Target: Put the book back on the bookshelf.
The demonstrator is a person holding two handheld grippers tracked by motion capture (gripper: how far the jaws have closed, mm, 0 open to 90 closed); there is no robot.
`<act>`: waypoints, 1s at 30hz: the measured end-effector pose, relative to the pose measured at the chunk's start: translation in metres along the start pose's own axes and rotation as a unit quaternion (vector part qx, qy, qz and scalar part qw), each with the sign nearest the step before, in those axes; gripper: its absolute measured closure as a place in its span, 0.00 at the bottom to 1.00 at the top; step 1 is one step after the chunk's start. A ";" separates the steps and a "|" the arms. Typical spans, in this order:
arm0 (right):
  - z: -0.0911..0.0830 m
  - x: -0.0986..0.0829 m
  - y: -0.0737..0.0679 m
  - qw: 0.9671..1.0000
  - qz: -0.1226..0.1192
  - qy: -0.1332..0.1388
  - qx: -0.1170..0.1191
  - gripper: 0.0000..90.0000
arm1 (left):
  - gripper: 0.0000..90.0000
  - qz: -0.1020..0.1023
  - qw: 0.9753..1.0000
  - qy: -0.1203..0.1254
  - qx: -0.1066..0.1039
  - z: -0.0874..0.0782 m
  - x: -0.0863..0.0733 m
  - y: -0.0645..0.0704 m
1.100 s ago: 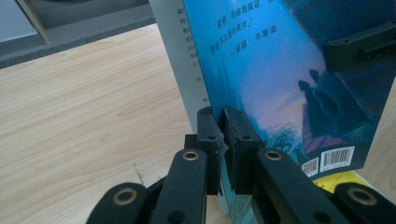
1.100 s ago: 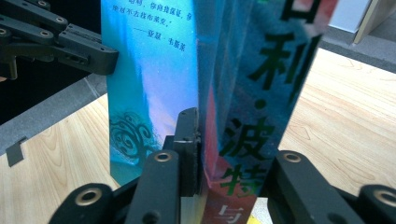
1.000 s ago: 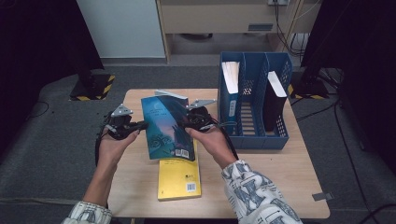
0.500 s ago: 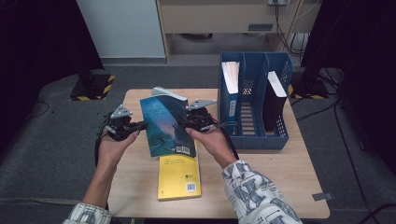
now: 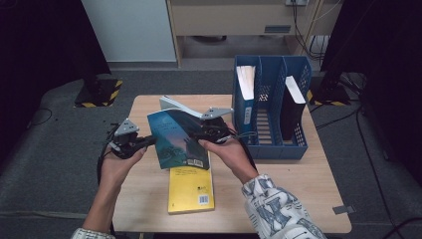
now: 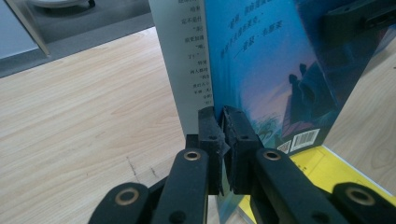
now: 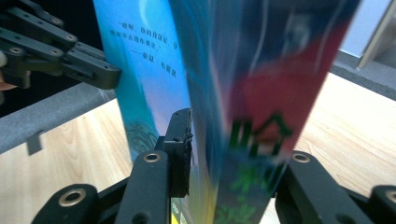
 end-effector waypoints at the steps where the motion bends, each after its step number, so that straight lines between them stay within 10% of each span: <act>1: -0.002 0.001 -0.002 1.000 -0.002 0.000 0.003 0.73 | 0.96 -0.001 1.000 0.002 -0.001 -0.001 -0.001 0.001; 16: -0.016 0.011 -0.025 0.999 -0.015 0.018 0.036 0.73 | 0.90 -0.010 1.000 0.019 0.003 -0.003 -0.009 0.004; 30: -0.016 0.012 -0.026 0.999 -0.012 0.020 0.045 0.73 | 0.66 -0.018 0.999 -0.006 0.033 0.011 -0.044 0.000</act>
Point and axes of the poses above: each handheld gripper's, and its own axes: z roughly forward along the jaws, x roughly out of its top, y roughly to its right, the point moved 10 cm from there along z, roughly forward along the jaws, and after that the axes turned 6 degrees about y, right-handed, at the moved point
